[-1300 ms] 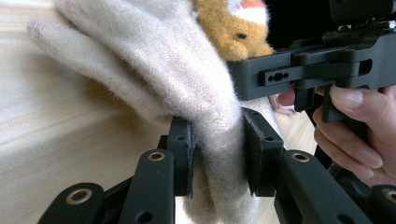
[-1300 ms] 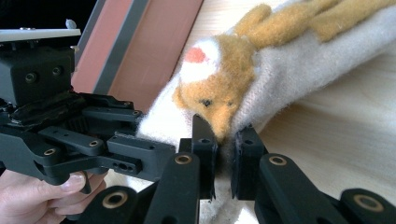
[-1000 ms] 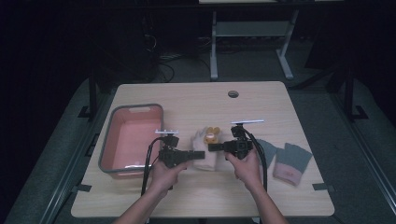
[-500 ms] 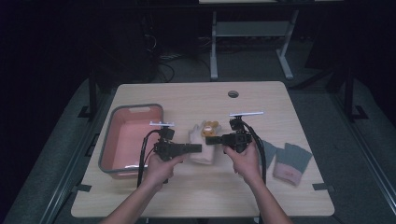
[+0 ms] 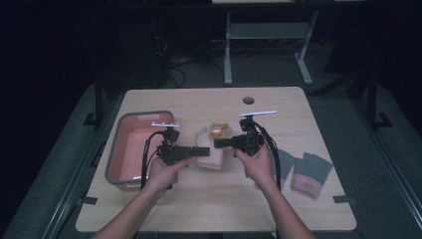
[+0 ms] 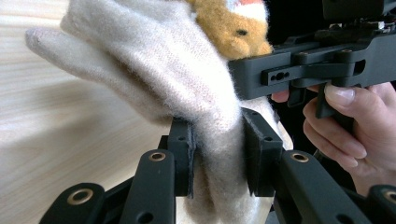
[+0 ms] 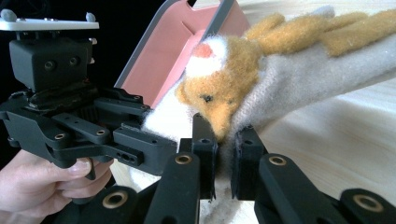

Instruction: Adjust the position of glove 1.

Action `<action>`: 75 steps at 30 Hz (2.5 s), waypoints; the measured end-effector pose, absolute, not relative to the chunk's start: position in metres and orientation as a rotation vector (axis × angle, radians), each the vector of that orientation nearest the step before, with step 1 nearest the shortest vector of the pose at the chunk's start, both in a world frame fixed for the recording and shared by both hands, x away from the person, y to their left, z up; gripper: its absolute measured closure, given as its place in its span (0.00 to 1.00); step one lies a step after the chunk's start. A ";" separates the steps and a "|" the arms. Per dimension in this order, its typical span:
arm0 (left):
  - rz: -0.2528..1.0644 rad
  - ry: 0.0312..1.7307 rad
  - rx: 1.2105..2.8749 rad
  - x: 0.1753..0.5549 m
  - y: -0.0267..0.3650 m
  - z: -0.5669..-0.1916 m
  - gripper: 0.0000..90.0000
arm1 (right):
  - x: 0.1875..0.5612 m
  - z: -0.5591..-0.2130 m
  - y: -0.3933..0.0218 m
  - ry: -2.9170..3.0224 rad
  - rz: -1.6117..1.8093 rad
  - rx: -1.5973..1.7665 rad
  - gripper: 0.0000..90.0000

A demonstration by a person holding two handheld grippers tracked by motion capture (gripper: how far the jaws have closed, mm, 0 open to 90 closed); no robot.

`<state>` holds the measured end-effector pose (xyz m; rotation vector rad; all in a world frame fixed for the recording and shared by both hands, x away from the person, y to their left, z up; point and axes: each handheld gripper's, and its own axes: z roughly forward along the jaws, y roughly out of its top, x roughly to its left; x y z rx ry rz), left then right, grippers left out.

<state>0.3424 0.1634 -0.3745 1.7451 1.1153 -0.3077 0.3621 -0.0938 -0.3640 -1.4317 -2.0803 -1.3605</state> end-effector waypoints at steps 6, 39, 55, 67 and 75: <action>-0.303 1.114 1.732 0.346 0.172 -0.365 0.75 | 0.366 -0.355 -0.086 -2.083 -1.373 -1.416 0.91; -0.256 1.139 1.684 0.347 0.229 -0.332 0.75 | 0.386 -0.317 -0.030 -2.165 -1.394 -1.280 0.91; -0.220 1.155 1.674 0.344 0.259 -0.327 0.75 | 0.392 -0.313 0.001 -2.191 -1.376 -1.209 0.91; -0.207 1.186 1.651 0.341 0.278 -0.327 0.75 | 0.397 -0.313 0.023 -2.205 -1.364 -1.171 0.91; -0.198 1.202 1.644 0.339 0.289 -0.326 0.75 | 0.401 -0.314 0.034 -2.191 -1.361 -1.142 0.91</action>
